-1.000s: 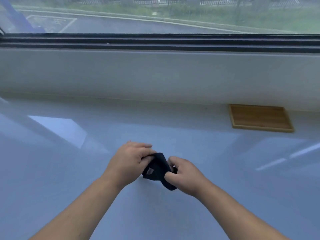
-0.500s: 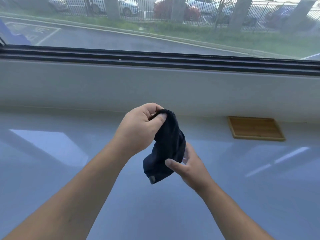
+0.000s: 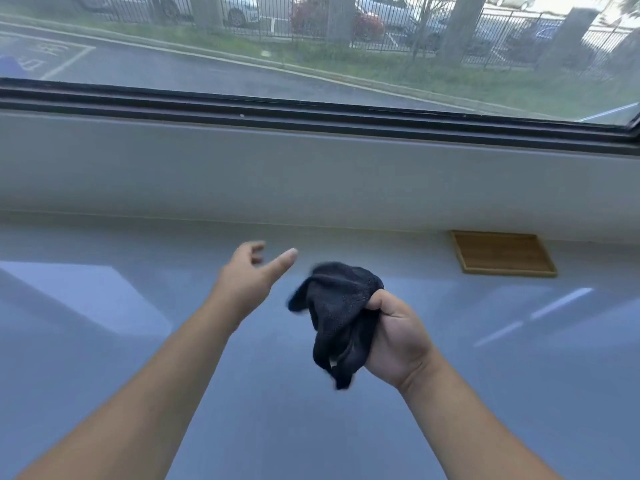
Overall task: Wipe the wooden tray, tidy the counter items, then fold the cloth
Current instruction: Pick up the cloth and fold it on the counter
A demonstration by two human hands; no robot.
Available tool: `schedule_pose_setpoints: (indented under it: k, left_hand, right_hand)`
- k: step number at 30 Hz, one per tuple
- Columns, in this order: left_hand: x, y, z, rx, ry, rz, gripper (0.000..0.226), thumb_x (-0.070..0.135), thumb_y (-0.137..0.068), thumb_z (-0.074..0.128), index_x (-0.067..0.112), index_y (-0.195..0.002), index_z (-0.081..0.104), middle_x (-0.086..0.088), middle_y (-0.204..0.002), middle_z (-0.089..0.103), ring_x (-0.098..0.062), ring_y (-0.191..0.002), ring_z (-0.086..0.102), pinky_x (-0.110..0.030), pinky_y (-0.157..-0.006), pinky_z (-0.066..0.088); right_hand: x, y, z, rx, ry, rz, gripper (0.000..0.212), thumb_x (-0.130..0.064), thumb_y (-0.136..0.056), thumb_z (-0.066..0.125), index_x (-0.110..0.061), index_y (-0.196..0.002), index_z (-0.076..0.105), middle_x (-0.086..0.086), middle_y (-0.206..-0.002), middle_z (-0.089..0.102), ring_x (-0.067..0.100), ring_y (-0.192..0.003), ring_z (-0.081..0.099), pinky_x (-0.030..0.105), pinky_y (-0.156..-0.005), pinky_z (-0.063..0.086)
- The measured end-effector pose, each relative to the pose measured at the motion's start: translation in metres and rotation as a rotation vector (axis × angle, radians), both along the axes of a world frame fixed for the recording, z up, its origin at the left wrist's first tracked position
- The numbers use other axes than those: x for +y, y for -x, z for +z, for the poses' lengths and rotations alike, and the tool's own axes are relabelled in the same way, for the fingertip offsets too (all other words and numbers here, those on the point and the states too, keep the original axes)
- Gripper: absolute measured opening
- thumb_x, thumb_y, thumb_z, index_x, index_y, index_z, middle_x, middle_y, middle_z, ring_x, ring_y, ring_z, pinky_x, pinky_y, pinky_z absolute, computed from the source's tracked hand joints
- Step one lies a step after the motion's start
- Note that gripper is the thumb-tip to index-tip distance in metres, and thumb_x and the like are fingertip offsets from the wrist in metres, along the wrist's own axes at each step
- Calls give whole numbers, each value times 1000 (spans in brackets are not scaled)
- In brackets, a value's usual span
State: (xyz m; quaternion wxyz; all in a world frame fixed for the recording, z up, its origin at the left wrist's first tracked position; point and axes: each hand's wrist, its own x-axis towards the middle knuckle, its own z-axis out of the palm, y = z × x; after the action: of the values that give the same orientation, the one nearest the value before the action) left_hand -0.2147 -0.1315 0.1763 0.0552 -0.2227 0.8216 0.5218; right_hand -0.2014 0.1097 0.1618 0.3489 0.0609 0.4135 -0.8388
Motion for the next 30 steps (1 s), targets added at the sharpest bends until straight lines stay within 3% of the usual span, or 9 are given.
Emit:
schedule_pose_setpoints:
  k: [3,7,10,13,17,21,25,28,30]
  left_hand:
    - [9,-27,-37,-312,-259,-135,109,101,-67,48,26,-145,56,2,-147,62,-17,-131,60,-50,-119,38]
    - [45,-55,-71,-382,-858,-142,85,93,-72,55,31,-128,71,-4,-131,76,-26,-128,67,-56,-118,42]
    - [68,-54,-67,-241,-1216,-100,79,70,-87,65,15,-144,64,-19,-144,64,-37,-134,59,-54,-116,45]
    - [71,-42,-51,-83,-1059,-92,50,32,-90,78,7,-133,71,-20,-129,73,-30,-108,73,-40,-84,61]
    - [72,-28,-32,-31,-724,-113,42,23,-86,75,-2,-120,70,-23,-99,73,-33,-76,68,-37,-58,50]
    - [78,-22,-13,20,-761,-113,33,19,-87,77,1,-114,72,-25,-110,77,-39,-93,75,-45,-71,60]
    - [87,-18,-3,36,-733,-138,18,16,-86,74,6,-100,75,-20,-96,77,-32,-78,75,-35,-55,58]
    - [90,-15,-7,1,-636,-86,24,17,-93,71,0,-110,73,-21,-106,79,-33,-92,76,-41,-74,61]
    - [89,-15,-15,-37,-470,-93,18,11,-102,65,3,-114,76,-17,-109,81,-29,-98,77,-37,-84,60]
  right_hand:
    - [4,4,6,-18,163,15,41,-12,-80,59,8,-115,65,26,-102,71,40,-92,70,45,-80,59]
    - [13,6,9,-23,228,51,57,-6,-80,53,15,-133,56,34,-131,61,48,-123,58,62,-111,44]
    - [41,11,2,-19,206,61,52,-6,-81,53,12,-130,58,30,-119,67,45,-110,65,55,-92,56]
    - [79,20,-4,-31,77,46,50,-14,-85,64,2,-132,64,26,-120,69,41,-109,68,50,-88,58]
    - [121,30,-14,24,-284,42,41,-24,-87,74,-5,-123,75,23,-132,71,37,-120,69,52,-104,54]
    - [146,32,-20,-6,-389,11,52,-23,-80,76,-4,-128,69,17,-127,73,31,-112,69,45,-102,52]
    - [158,35,-20,-22,-407,-16,35,-6,-87,54,-4,-120,65,14,-107,73,28,-93,68,39,-86,57]
    - [164,39,-16,48,-640,-37,39,11,-93,49,0,-128,60,19,-101,79,29,-83,75,35,-72,63]
    - [171,42,-15,125,-750,-65,60,16,-92,43,-15,-143,46,29,-108,75,33,-87,75,42,-80,64]
